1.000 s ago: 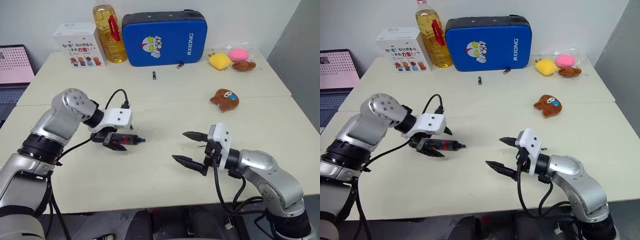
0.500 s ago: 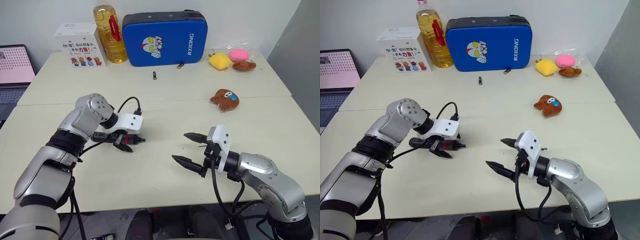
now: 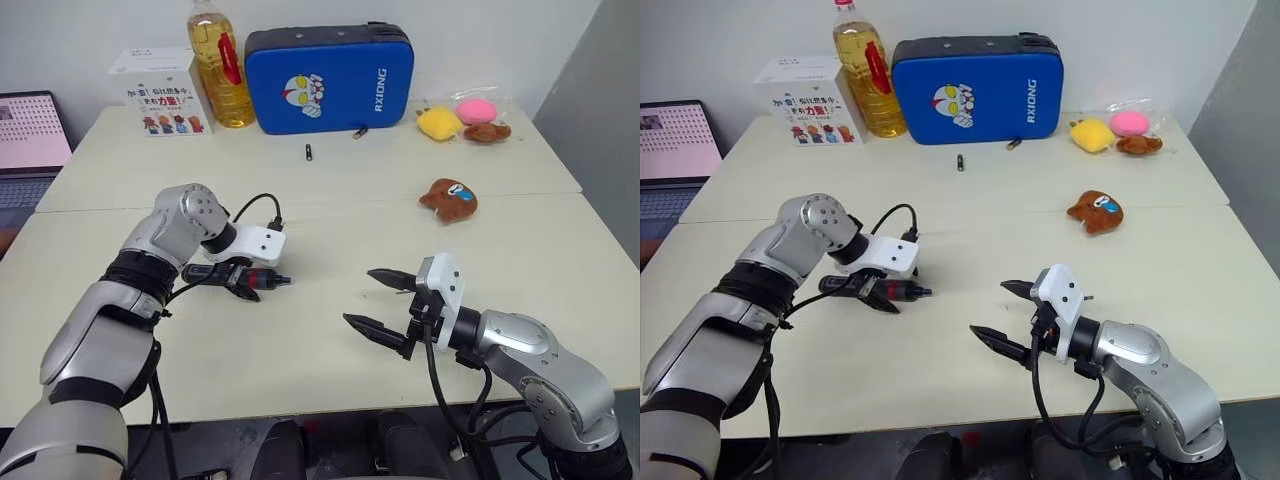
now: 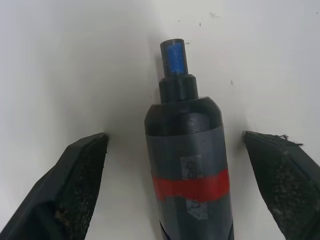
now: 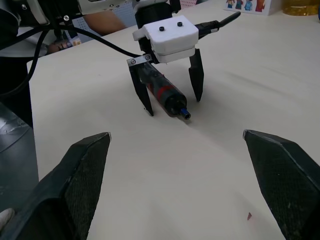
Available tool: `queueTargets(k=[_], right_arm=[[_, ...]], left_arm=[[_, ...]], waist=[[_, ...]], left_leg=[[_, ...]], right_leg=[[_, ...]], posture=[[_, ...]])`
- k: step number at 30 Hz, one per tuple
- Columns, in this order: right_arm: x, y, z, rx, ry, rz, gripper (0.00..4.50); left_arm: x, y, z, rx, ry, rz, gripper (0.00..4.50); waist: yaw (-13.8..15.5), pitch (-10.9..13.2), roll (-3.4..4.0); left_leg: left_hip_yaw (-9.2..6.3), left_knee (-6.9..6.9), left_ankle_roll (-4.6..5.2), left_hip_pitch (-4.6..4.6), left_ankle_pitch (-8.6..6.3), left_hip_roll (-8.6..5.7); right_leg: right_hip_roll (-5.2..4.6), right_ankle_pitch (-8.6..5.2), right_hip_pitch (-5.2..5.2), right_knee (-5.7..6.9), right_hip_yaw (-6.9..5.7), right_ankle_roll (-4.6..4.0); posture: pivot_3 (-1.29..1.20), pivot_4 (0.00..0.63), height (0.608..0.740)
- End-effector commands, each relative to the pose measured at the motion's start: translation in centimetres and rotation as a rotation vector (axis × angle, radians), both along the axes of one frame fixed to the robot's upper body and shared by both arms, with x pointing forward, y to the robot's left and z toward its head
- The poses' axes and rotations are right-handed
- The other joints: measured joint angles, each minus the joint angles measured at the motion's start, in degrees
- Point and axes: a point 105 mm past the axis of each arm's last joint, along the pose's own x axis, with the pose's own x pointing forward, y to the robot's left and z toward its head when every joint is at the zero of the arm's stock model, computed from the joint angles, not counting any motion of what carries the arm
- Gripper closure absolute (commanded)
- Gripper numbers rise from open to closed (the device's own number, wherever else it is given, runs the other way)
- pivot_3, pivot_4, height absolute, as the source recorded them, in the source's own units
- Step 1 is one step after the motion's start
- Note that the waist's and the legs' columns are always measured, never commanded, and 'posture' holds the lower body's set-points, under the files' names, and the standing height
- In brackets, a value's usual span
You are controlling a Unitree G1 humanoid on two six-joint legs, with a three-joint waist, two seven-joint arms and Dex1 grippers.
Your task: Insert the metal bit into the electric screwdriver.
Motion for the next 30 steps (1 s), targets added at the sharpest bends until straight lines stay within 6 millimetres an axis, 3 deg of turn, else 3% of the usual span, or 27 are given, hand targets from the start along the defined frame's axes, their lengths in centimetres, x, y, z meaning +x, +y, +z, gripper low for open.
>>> queueTargets(k=[1, 10, 18, 26, 30], right_arm=[[-0.5, 0.4, 1.2, 0.011, -0.05, 0.025, 0.0], [0.1, 0.4, 1.6, 0.01, -0.062, 0.034, 0.0], [-0.1, 0.8, 2.4, 0.02, -0.073, 0.078, 0.0], [0.7, -1.3, 4.8, 0.029, -0.101, 0.036, 0.0], [1.5, -2.2, 7.7, 0.117, -0.09, 0.023, 0.0]], left_arm=[[0.2, -0.2, 0.0, -0.003, 0.002, 0.013, 0.94], [0.2, -0.6, 0.2, -0.017, 0.006, 0.018, 2.7], [0.1, -0.8, 1.1, -0.094, 0.004, 0.049, 2.82], [0.8, -5.2, 8.6, -0.642, -0.014, 0.169, 2.82], [0.5, -8.8, 14.3, -1.122, -0.094, 0.175, 2.82]], waist=[[0.1, 0.0, -0.01], [0.1, -0.1, -0.02], [0.1, -0.1, -0.02], [0.1, -0.1, -0.02], [0.2, 0.0, -0.03]], left_leg=[[-0.01, 0.01, 0.0, 0.0, 0.0, 0.0], [-0.02, 0.03, 0.0, 0.02, 0.0, 0.0], [-0.08, 0.04, 0.0, -0.02, 0.0, 0.0], [-0.34, 0.28, 0.0, -0.33, 0.0, 0.0], [-0.43, 0.34, 0.0, -0.39, 0.0, 0.02]], right_leg=[[0.0, 0.0, 0.01, 0.0, -0.01, 0.0], [0.0, 0.0, 0.03, 0.02, -0.01, 0.0], [0.0, 0.0, 0.02, 0.01, -0.05, 0.0], [-0.03, 0.01, -0.05, 0.02, -0.28, -0.01], [-0.04, 0.01, -0.05, 0.02, -0.34, -0.01]], posture=[[0.0, 0.15, 0.74], [0.0, 0.15, 0.74], [0.0, 0.15, 0.74], [0.0, 0.15, 0.74], [0.0, 0.15, 0.74]])
